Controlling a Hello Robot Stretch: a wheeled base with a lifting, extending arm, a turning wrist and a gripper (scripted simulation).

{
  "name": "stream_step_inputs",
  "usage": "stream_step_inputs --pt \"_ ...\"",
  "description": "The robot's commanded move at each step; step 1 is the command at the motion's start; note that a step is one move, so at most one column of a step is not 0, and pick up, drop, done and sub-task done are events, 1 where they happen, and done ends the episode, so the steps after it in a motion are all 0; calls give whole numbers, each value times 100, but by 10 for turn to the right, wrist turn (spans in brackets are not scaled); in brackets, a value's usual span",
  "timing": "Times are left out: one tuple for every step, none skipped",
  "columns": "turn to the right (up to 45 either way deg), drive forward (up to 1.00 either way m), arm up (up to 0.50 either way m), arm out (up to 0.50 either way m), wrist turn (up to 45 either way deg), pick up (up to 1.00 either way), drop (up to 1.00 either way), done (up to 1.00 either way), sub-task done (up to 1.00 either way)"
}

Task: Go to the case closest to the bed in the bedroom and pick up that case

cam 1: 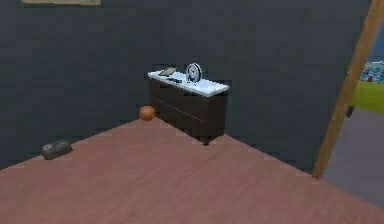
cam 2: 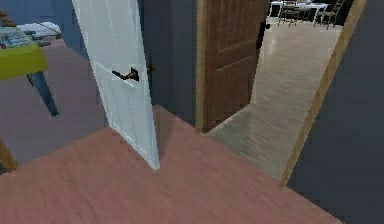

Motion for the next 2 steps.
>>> stream_step_inputs --pt "0 20 0 0 0 0 0 0 0" --pt "0 30 0 0 0 0 0 0 0"
